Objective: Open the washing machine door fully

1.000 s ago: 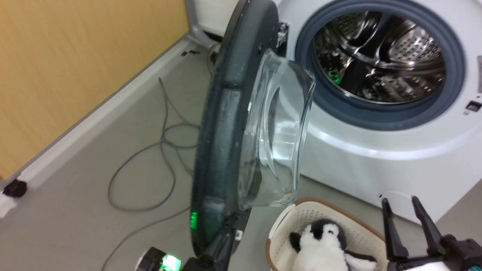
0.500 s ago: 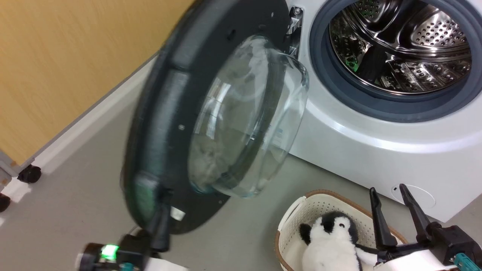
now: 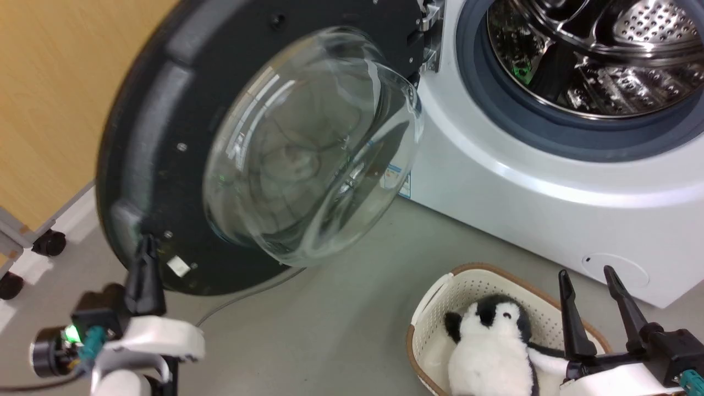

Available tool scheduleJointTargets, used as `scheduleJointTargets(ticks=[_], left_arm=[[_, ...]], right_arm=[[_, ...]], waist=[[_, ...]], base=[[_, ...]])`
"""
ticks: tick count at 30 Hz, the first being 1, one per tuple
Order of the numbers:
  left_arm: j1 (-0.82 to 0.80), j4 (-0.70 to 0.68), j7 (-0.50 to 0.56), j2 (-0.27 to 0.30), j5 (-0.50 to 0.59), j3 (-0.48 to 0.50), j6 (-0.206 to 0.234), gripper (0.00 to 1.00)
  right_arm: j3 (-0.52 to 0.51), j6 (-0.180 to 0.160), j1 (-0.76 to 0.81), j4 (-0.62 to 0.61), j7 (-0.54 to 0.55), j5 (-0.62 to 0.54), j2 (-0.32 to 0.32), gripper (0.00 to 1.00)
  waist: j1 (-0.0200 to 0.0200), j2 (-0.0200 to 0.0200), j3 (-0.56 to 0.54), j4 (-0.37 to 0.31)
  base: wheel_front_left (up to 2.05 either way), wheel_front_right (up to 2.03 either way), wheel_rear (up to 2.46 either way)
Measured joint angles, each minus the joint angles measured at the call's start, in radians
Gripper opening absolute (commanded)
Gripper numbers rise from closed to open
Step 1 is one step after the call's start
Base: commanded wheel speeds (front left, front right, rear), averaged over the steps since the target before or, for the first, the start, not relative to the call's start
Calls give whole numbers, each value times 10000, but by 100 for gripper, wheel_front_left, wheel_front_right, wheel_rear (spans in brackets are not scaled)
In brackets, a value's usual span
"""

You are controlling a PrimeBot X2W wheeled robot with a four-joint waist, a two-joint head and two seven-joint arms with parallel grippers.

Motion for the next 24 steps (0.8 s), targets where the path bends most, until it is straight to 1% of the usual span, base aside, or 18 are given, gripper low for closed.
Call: scheduleJointTargets(ticks=[9, 12, 17, 22, 24], left_arm=[[-1404, 1580, 0, 111, -75, 1022, -418, 0], [-1786, 2000, 0, 211, -132, 1407, -499, 0], [-2545, 2736, 0, 468, -144, 1875, -769, 0], [-3388, 3402, 0, 669, -199, 2220, -982, 0], [-3736, 3870, 0, 817, -286, 2403, -1160, 0]], right_arm=[[-282, 0, -31, -174, 0, -270, 0, 100], [-313, 0, -87, -219, 0, -443, 0, 100], [-326, 0, -301, -259, 0, -602, 0, 100], [-305, 0, -503, -265, 0, -690, 0, 100], [-305, 0, -536, -268, 0, -725, 0, 100]], waist=[[0, 1, 488, -40], [0, 0, 698, -177], [0, 0, 1078, -452], [0, 0, 1420, -758], [0, 0, 1549, -872]], base=[[0, 0, 0], [0, 0, 0], [0, 0, 0], [0, 0, 0], [0, 0, 0]])
